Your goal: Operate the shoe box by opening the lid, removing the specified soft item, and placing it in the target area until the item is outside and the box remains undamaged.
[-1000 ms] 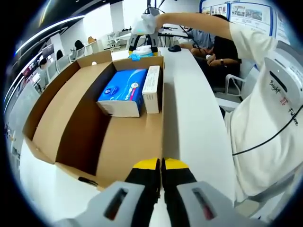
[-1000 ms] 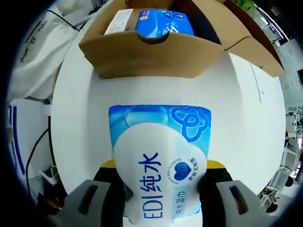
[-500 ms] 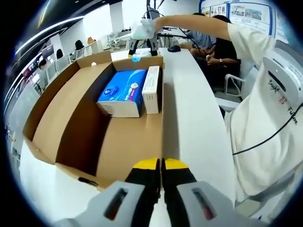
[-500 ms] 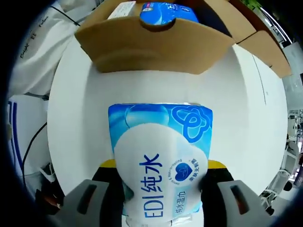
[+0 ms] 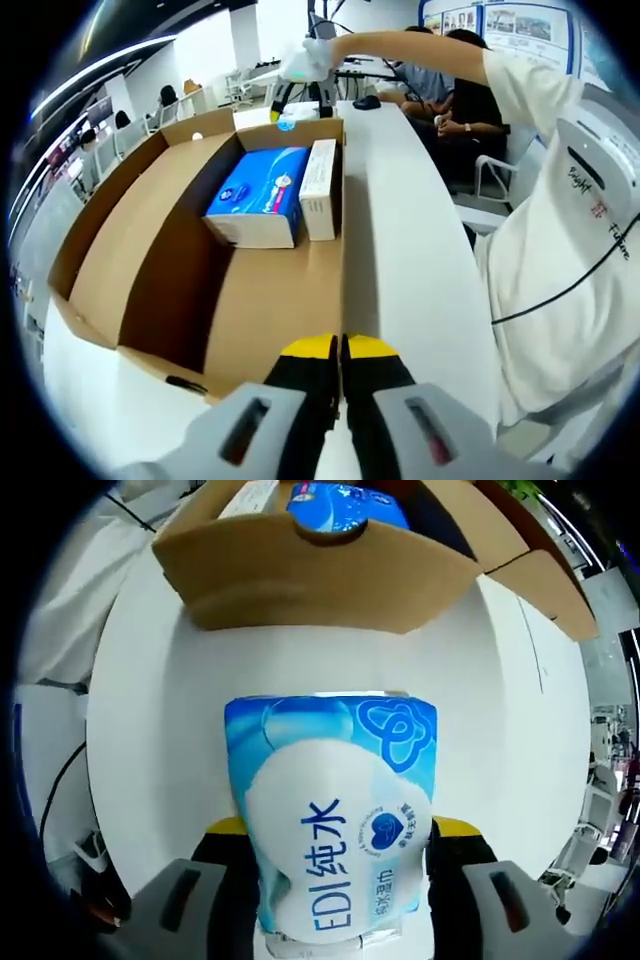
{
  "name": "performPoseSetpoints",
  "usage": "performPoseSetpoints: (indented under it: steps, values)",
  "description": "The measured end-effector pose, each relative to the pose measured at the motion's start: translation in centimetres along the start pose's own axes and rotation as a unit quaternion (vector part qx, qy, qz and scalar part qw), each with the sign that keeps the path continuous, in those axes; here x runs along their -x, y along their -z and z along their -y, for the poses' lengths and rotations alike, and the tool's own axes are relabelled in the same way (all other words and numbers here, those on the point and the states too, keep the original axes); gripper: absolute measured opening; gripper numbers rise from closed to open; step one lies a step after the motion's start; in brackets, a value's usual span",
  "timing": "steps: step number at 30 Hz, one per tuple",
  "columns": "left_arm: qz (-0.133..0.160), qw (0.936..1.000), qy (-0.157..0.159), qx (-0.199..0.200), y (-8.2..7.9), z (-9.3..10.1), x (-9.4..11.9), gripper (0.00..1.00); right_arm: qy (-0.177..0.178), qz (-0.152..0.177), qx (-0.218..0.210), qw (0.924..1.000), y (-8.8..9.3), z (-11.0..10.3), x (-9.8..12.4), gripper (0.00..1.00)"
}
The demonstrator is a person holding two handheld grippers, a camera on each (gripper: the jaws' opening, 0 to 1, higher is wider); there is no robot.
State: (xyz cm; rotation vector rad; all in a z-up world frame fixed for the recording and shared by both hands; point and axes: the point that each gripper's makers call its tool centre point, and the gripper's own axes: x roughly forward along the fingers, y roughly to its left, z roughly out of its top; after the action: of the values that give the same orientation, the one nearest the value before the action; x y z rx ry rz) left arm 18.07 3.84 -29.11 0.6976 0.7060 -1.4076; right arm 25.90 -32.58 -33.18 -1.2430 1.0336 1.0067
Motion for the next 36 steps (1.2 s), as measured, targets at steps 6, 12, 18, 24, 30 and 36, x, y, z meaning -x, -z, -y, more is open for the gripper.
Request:
performPoseSetpoints:
  steps: [6,12,18,24,30,36]
  values:
    - [-0.003,1.0000,0.002,-0.001,0.0,0.0,-0.1,0.02,0.034,-0.008,-0.008,0.9994,0.2,0.2,0.4,0.72]
    - [-0.013,0.9999,0.000,-0.003,0.2,0.0,-0.2,0.02,0.077,0.018,-0.022,0.9966,0.3,0.1,1.4,0.68]
    - [-0.027,0.9996,0.001,-0.006,0.4,0.1,-0.7,0.02,0.095,0.066,-0.087,0.9895,0.8,0.5,2.4,0.69]
    - [-0.038,0.9993,-0.001,-0.008,0.9,-0.2,-0.4,0.02,0.102,0.117,-0.135,0.9787,0.1,0.2,2.9,0.67]
    - [-0.042,0.9990,-0.009,-0.011,1.3,-0.6,0.0,0.04,0.105,0.183,-0.187,0.9593,-0.6,-0.2,3.5,0.68]
    - [-0.048,0.9987,-0.015,-0.004,1.4,-0.8,-0.1,0.04,0.149,0.253,-0.222,0.9300,-0.6,0.2,4.9,0.67]
